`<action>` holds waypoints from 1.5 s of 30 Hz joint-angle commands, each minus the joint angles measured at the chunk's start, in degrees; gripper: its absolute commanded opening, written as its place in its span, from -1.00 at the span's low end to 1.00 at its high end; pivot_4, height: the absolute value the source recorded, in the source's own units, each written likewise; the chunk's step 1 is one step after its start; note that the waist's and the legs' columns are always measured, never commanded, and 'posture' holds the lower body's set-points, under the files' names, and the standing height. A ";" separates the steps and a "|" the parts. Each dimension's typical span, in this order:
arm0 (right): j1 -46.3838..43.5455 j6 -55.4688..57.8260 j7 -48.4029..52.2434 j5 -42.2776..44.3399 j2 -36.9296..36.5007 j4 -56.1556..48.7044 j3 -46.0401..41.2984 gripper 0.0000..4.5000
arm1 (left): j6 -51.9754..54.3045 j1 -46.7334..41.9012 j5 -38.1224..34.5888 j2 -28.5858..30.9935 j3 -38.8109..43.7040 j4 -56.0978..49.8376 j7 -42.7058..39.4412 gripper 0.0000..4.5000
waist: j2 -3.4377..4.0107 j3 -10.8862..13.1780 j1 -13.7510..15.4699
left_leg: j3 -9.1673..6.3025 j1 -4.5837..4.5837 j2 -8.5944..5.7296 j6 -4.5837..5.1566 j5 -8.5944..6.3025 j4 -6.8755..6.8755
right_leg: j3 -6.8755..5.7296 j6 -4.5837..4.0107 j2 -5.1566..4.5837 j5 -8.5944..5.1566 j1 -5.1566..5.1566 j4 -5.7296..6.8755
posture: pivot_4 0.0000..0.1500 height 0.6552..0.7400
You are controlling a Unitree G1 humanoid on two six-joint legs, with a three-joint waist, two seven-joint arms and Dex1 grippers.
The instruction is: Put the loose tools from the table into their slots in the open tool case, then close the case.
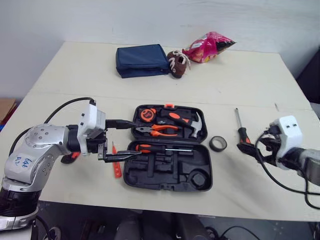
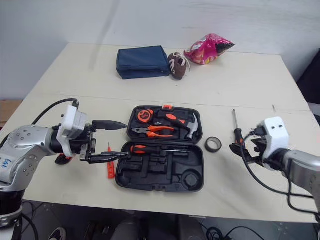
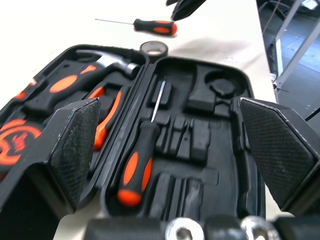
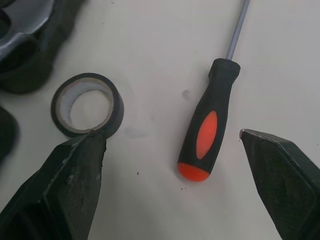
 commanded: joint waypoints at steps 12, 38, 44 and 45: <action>-6.25 -4.79 1.87 -13.56 6.41 11.96 6.90 0.89 | -0.04 0.14 -1.46 -0.09 0.99 -6.47 1.48 1.00 | 0.02 0.00 0.04 | 0.07 -0.13 0.00 -0.02 0.03 0.02 | 0.07 0.01 0.02 0.01 -0.23 0.13 | 1.00 1.00; -15.58 -29.25 49.43 -18.07 -9.10 -7.74 24.01 -0.54 | -2.20 10.67 -4.08 6.86 13.87 0.75 -6.55 1.00 | 0.27 0.30 -1.35 | -0.09 -0.58 -0.03 0.08 0.08 0.16 | -0.07 0.03 -0.13 0.03 -0.56 0.20 | 1.00 1.00; -18.95 -25.62 46.52 -25.59 -4.65 -10.46 35.89 -0.54 | -3.38 17.27 -2.70 7.70 16.18 0.15 -7.35 1.00 | 0.18 0.29 -1.52 | -0.23 -0.66 -0.02 0.14 0.04 0.35 | -0.21 0.02 -0.22 0.03 -0.55 0.24 | 1.00 1.00; -19.38 -24.64 45.97 -26.21 -4.07 -10.39 36.62 -0.54 | -3.37 17.69 -2.89 7.54 16.29 -0.41 -7.07 1.00 | 0.18 0.30 -1.49 | -0.24 -0.67 -0.02 0.14 0.05 0.35 | -0.21 0.01 -0.22 0.03 -0.57 0.27 | 1.00 1.00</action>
